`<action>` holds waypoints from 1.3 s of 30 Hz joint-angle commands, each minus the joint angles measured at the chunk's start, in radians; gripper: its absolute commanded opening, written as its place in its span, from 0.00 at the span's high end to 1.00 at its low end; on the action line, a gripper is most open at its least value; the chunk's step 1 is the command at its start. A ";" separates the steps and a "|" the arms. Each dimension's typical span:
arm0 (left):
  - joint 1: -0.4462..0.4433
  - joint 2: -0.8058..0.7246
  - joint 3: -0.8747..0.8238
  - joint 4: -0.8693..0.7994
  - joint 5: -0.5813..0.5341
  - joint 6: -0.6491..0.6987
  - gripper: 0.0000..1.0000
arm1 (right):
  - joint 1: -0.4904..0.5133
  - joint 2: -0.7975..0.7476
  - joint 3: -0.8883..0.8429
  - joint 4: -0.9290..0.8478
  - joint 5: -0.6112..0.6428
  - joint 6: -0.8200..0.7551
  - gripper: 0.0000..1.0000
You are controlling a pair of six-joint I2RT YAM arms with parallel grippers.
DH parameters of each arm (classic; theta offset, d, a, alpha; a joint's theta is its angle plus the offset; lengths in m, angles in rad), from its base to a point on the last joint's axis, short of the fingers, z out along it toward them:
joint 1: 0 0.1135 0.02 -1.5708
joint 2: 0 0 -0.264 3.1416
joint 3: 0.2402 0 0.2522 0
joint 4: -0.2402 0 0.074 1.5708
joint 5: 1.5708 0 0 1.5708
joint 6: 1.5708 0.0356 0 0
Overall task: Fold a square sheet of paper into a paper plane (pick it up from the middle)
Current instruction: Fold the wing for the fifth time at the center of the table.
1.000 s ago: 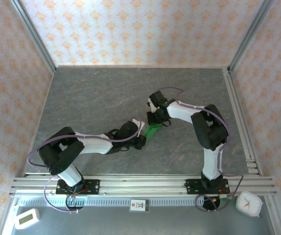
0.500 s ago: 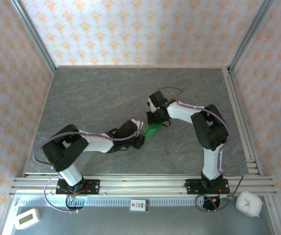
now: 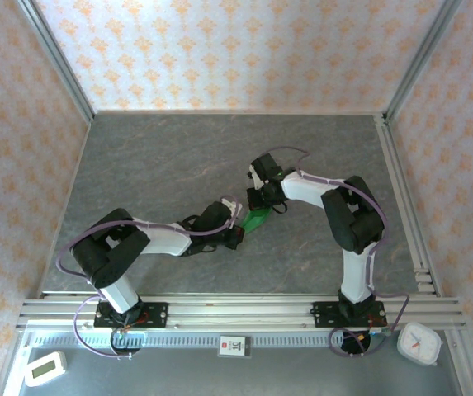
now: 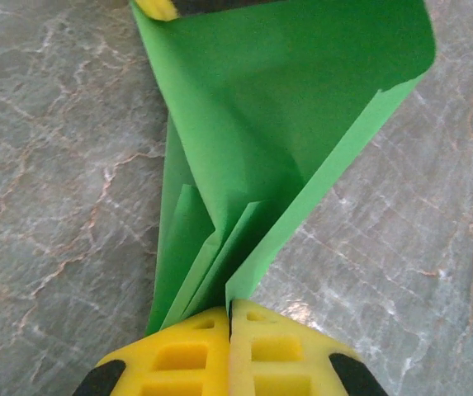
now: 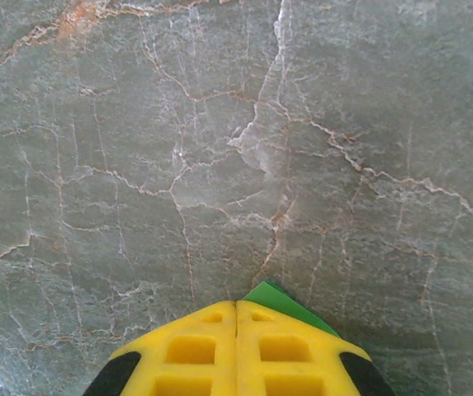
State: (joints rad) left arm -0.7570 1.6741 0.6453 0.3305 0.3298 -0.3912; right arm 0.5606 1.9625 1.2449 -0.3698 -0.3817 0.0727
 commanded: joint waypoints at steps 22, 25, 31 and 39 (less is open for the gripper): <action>-0.021 0.009 -0.027 0.054 0.032 -0.170 1.00 | -0.007 -0.536 -0.323 0.046 0.105 0.315 0.56; -0.026 0.003 -0.003 0.015 0.025 -0.157 1.00 | -0.006 -0.617 -0.410 0.075 0.119 0.354 0.56; -0.029 -0.003 0.037 -0.035 0.034 -0.146 1.00 | -0.007 -0.703 -0.549 0.148 0.093 0.423 0.53; -0.048 0.019 0.058 -0.045 0.034 -0.219 1.00 | -0.006 -0.722 -0.667 0.300 0.013 0.492 0.44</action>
State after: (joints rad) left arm -0.7975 1.6745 0.6800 0.3164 0.3660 -0.5571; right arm 0.5537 1.2583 0.5976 -0.1703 -0.3374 0.5213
